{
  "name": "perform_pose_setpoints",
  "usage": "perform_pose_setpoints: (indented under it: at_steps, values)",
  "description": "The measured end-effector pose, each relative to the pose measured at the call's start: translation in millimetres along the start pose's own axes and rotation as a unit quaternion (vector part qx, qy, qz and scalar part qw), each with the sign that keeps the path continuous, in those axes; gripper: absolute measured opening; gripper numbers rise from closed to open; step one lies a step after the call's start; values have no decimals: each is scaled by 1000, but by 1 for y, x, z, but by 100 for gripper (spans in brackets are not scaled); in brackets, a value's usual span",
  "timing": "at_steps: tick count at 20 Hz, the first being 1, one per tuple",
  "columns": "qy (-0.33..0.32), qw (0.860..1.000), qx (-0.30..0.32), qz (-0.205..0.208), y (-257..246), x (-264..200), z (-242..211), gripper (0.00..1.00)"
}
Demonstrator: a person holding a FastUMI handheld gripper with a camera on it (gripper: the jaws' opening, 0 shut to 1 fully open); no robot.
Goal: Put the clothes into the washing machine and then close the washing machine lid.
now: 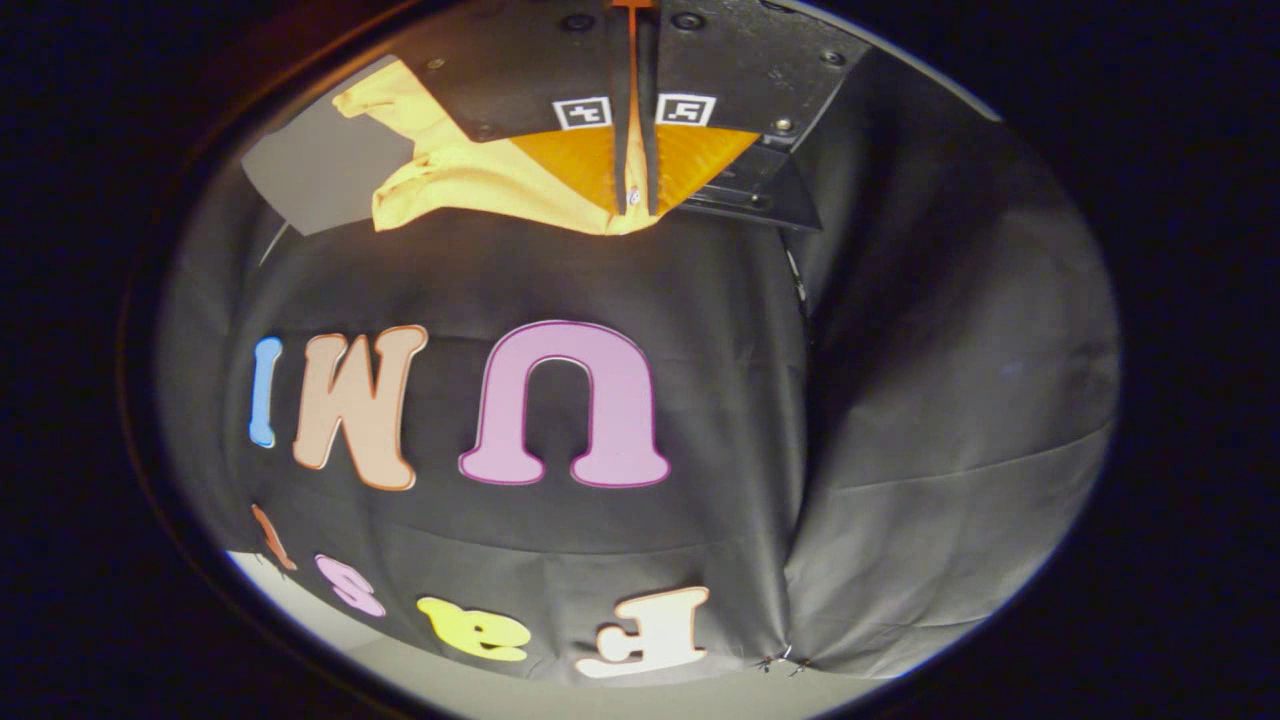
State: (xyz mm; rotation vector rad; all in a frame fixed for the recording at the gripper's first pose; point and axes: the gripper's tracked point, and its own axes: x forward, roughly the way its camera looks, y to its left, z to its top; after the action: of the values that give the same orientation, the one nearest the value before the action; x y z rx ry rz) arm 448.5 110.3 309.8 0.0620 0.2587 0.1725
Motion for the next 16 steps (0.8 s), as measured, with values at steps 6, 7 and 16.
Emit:
perform_pose_setpoints:
  at_steps: [6, 7, 16]
  values:
    - [25, 999, 9, 35, 41, 16, -24, 2]
    - [32, 999, 13, 35, 42, 20, -31, 2]
    - [115, 992, 6, 50, 69, 61, -152, 39]
